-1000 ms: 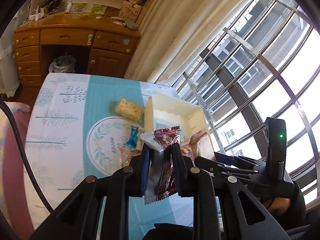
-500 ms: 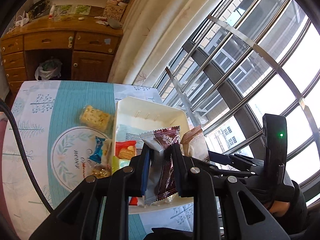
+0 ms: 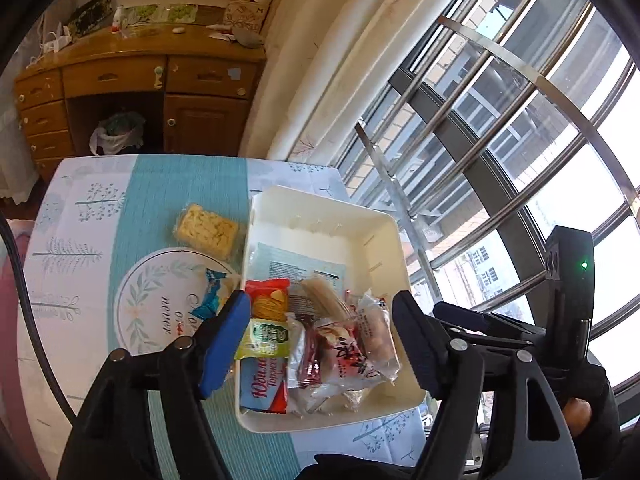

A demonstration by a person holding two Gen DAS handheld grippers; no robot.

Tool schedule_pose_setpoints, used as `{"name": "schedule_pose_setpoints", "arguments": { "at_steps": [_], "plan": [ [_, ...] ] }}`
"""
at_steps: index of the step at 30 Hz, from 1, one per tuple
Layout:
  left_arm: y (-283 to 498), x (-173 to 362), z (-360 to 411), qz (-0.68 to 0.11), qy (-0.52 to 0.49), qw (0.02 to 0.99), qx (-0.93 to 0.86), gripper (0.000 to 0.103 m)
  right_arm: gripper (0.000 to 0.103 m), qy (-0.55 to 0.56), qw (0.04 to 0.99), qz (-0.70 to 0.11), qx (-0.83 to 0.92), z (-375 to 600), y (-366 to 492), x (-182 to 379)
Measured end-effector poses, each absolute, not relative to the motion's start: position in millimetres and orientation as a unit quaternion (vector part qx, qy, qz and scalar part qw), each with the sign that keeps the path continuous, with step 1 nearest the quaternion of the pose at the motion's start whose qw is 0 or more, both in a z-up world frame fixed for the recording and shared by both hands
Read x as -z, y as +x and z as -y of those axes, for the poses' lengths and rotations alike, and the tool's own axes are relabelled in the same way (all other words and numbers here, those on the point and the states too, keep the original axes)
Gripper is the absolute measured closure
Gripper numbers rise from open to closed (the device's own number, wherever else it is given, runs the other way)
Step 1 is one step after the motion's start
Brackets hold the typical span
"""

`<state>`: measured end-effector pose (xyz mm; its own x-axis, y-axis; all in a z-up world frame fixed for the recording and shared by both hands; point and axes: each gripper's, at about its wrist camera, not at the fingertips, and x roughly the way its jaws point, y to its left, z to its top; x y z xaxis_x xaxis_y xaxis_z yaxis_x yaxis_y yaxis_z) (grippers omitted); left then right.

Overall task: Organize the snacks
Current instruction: 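Open both tools to drop the candy and biscuit packet into the tray, then withdraw both tools and reach toward the cracker bag and nut-candy bag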

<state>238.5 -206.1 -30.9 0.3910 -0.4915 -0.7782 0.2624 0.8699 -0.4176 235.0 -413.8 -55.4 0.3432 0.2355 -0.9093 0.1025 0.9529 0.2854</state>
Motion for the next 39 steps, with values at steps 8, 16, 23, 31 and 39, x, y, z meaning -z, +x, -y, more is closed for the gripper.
{"name": "schedule_pose_setpoints", "arguments": {
  "at_steps": [8,16,23,31,39],
  "plan": [
    [226.8,22.7,170.3,-0.5,-0.128,0.833,0.2,0.03,0.029,0.172,0.805,-0.567,-0.037,403.0,228.9,51.0],
    [206.6,8.2,119.9,-0.497,-0.119,0.84,0.182,0.029,0.029,0.21,0.8,-0.561,-0.037,373.1,220.3,46.0],
    [194.1,-1.1,68.0,-0.497,-0.112,0.843,0.17,0.027,0.029,0.244,0.791,-0.56,-0.039,334.8,210.9,47.6],
    [180.7,-5.2,9.7,-0.494,-0.107,0.848,0.162,0.027,0.029,0.264,0.782,-0.563,-0.032,286.4,199.6,52.5],
    [179.1,2.5,-43.7,-0.5,-0.104,0.844,0.163,0.027,0.029,0.291,0.776,-0.56,-0.008,246.3,187.1,60.0]
  ]
}}
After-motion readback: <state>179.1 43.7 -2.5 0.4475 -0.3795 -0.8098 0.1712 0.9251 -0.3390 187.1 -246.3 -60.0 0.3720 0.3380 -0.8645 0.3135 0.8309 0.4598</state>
